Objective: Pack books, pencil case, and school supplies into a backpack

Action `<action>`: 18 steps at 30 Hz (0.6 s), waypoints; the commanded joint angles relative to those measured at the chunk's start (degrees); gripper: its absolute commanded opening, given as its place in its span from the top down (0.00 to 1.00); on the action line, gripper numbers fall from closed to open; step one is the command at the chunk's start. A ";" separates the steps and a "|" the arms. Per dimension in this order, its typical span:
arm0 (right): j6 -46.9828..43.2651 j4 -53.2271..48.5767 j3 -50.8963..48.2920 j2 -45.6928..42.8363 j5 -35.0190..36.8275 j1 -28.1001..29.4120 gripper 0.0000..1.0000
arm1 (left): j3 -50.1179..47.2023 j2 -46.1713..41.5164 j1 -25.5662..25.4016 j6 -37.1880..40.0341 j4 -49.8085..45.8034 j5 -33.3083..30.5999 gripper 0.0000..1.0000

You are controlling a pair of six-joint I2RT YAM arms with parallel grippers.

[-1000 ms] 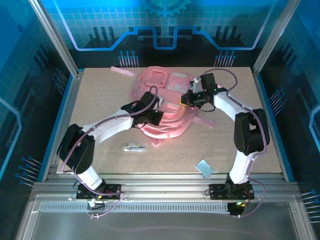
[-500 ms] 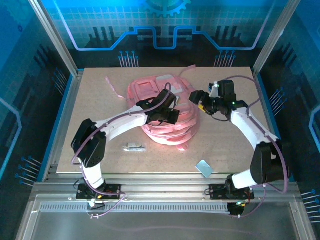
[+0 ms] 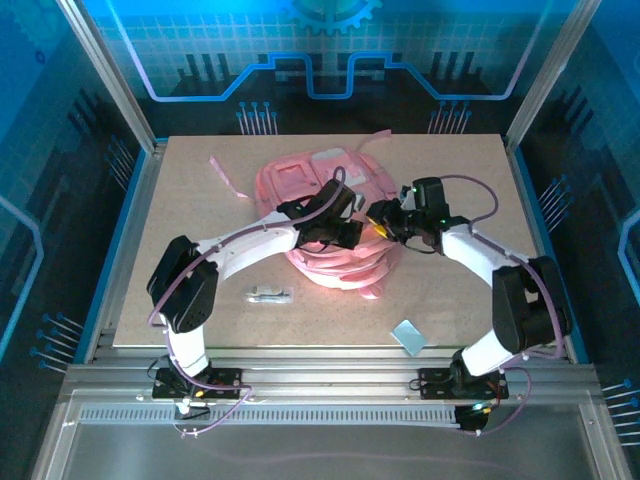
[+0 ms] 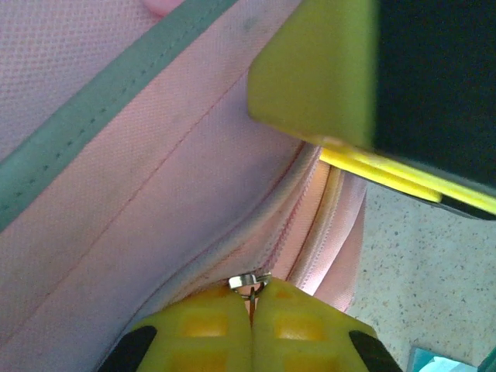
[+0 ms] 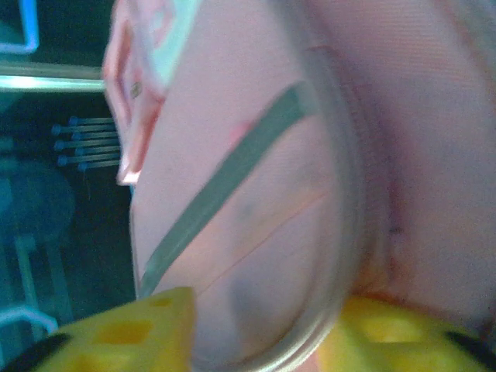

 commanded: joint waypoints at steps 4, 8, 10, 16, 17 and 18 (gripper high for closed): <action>-0.11 4.97 1.14 1.67 3.42 0.82 1.00 | -2.25 -4.70 -1.49 2.45 0.64 0.34 1.00; -4.11 1.16 2.08 -0.18 5.84 -0.75 1.00 | -4.16 -6.69 -0.55 4.73 -4.89 -5.35 1.00; -6.17 -0.16 2.76 -0.79 6.03 -1.71 1.00 | -5.93 -8.43 0.41 6.06 -7.60 -8.81 1.00; -13.54 -6.16 6.59 -1.41 6.96 -2.81 1.00 | -13.69 -14.31 8.16 6.60 -9.70 -9.02 1.00; -14.30 -6.80 7.22 -1.10 6.74 -2.82 1.00 | -14.75 -14.95 9.41 6.52 -9.71 -8.90 1.00; -14.76 -7.01 7.65 -0.88 6.42 -2.90 1.00 | -15.52 -15.41 10.36 6.41 -9.71 -8.68 1.00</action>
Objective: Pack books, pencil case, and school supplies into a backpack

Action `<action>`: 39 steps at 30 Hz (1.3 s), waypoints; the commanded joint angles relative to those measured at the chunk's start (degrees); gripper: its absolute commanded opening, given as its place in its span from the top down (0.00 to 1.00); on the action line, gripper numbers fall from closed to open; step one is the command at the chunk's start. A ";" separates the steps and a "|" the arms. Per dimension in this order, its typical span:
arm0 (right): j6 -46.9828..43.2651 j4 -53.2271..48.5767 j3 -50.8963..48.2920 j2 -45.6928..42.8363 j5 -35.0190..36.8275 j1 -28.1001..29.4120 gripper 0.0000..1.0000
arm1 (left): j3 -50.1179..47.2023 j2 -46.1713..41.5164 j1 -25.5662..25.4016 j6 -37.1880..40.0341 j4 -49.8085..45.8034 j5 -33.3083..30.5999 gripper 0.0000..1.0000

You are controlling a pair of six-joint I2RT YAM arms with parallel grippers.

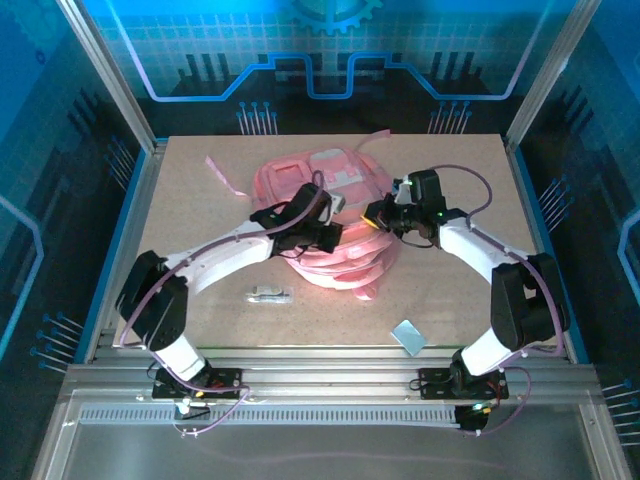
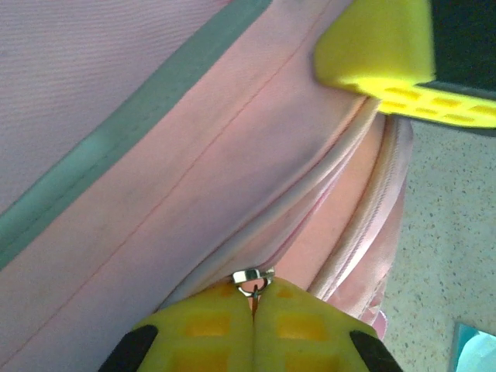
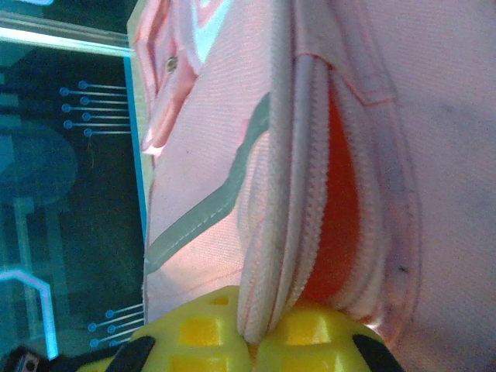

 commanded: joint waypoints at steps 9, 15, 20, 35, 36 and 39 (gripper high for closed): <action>-9.90 -7.22 8.91 2.51 9.44 -3.84 1.00 | -3.57 -4.23 7.81 0.82 -11.67 5.34 1.00; -7.81 -7.98 9.15 1.71 5.98 -3.73 0.43 | -2.21 -2.53 6.76 -3.46 -5.39 12.22 1.00; -5.52 -9.37 6.06 -4.56 3.91 -1.91 0.24 | 0.41 0.37 4.77 -5.06 -2.30 13.65 1.00; 10.73 0.96 -5.98 -7.97 7.75 6.68 0.30 | 1.45 0.90 -1.88 -7.00 2.84 14.94 1.00; 10.73 0.86 -6.14 -7.82 8.57 7.23 0.30 | 1.44 0.92 -2.12 -7.12 3.46 15.08 1.00; 12.14 3.69 -6.87 -5.74 9.51 8.72 0.32 | 2.38 1.60 -3.12 -7.03 3.90 15.62 1.00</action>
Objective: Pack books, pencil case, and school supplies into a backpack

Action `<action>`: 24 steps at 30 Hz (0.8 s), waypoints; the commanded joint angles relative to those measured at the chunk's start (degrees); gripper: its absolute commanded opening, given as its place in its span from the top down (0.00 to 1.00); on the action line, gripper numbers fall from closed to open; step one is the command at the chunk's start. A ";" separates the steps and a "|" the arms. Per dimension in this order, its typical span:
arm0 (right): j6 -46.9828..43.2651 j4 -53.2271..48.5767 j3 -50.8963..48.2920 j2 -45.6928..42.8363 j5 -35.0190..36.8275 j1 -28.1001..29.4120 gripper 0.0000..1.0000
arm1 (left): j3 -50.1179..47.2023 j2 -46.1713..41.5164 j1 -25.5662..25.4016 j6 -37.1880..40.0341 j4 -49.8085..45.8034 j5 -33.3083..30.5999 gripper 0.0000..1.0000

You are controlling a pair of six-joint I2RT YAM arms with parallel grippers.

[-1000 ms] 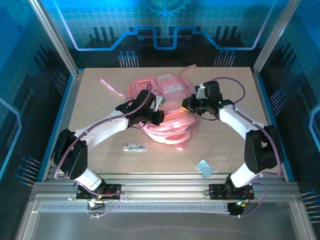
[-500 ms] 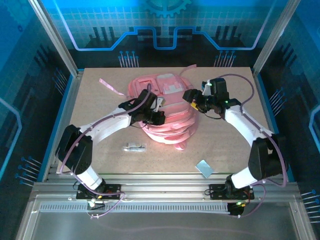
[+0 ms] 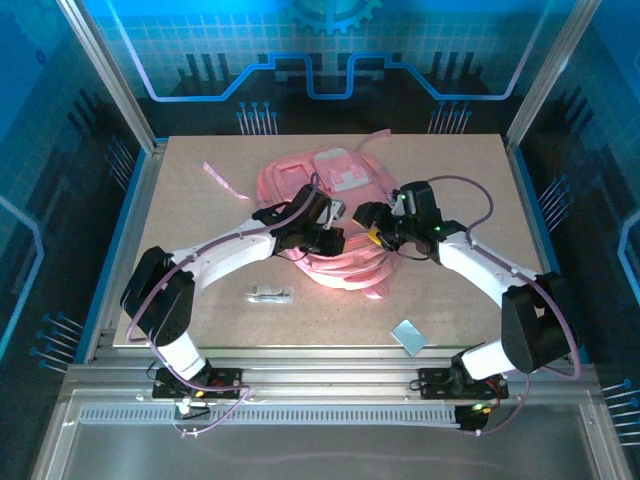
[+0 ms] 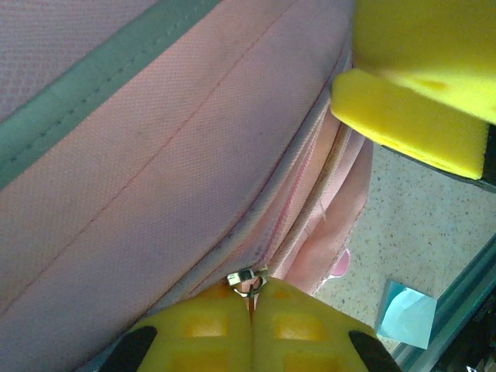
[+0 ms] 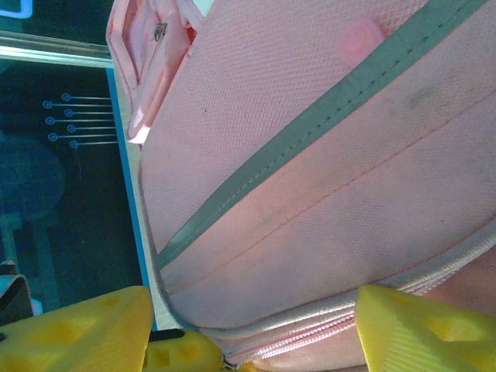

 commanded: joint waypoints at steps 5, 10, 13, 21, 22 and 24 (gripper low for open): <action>6.43 8.92 -3.24 2.95 -0.60 3.16 0.33 | 0.59 -1.64 -2.84 -0.56 5.38 4.60 1.00; 2.19 -0.43 -3.44 -4.46 2.91 3.09 0.26 | -0.04 -0.86 -2.87 -1.18 6.06 2.62 1.00; 1.67 -4.46 -4.50 -9.12 3.34 3.08 0.26 | 1.45 0.72 -2.86 -1.76 6.33 2.79 1.00; 5.75 2.48 -8.86 -8.89 4.39 3.36 0.26 | 3.68 1.84 -3.10 -2.19 7.32 7.11 1.00; 6.02 3.49 -8.37 -7.36 4.48 3.35 0.27 | 3.74 1.61 -3.30 -1.84 7.11 7.73 1.00; 6.15 6.90 -7.47 -3.97 4.28 3.42 0.28 | 3.51 1.03 -3.74 -0.89 6.71 8.33 1.00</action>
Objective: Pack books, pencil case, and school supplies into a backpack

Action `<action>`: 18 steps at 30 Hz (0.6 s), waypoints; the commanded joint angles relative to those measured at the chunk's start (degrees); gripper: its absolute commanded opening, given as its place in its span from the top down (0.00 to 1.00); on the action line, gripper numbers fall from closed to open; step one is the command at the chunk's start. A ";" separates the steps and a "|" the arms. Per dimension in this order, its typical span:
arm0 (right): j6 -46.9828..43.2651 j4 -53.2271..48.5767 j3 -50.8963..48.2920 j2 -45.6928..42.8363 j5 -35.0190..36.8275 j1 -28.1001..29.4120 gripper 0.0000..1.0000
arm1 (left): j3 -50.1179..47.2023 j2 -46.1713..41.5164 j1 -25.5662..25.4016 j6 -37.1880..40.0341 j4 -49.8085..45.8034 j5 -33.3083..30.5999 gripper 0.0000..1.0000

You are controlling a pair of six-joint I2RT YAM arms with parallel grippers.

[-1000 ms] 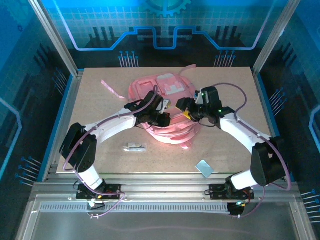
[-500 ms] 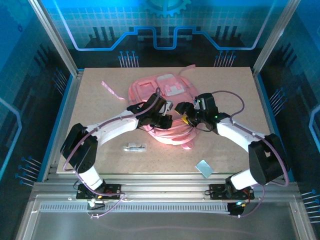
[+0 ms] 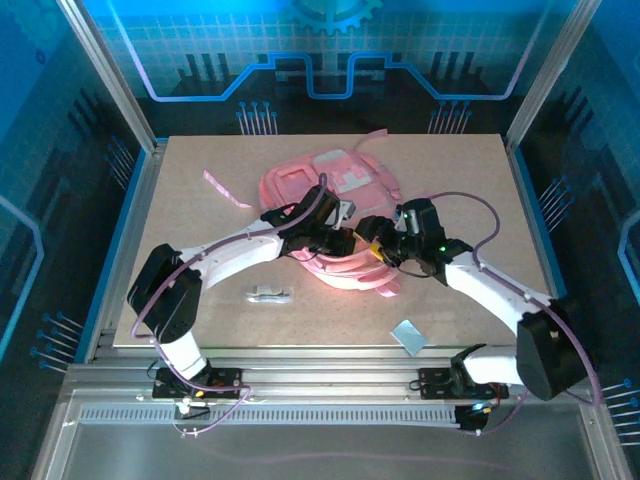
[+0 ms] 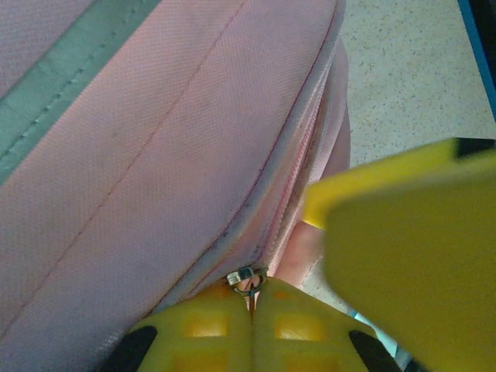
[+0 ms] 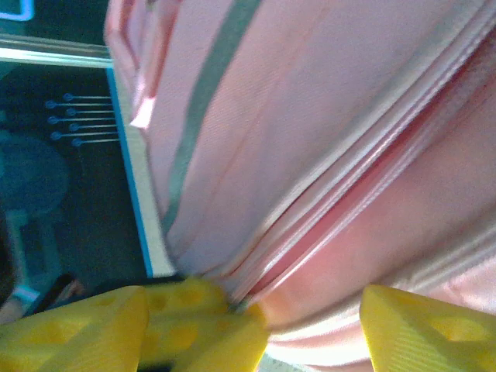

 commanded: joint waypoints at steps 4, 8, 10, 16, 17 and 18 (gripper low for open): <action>1.26 9.57 2.02 9.14 4.72 0.76 0.64 | 1.09 -2.03 -2.34 3.26 1.46 5.89 1.00; -0.17 11.05 1.06 9.43 9.62 0.35 1.00 | -1.28 -3.74 -2.11 4.50 -1.51 0.61 1.00; -1.98 9.83 1.24 8.30 11.03 0.02 1.00 | -2.33 -4.77 -1.41 5.36 -3.41 -3.48 1.00; -7.57 4.23 3.73 7.06 9.67 -2.08 1.00 | -5.15 -6.61 6.14 7.47 -9.11 -13.21 1.00; -8.31 3.48 4.18 7.46 9.27 -2.33 1.00 | -5.64 -6.71 8.10 7.61 -9.50 -12.98 1.00; -8.86 3.15 4.59 7.81 8.95 -2.57 1.00 | -5.92 -6.80 9.45 7.88 -9.85 -12.72 1.00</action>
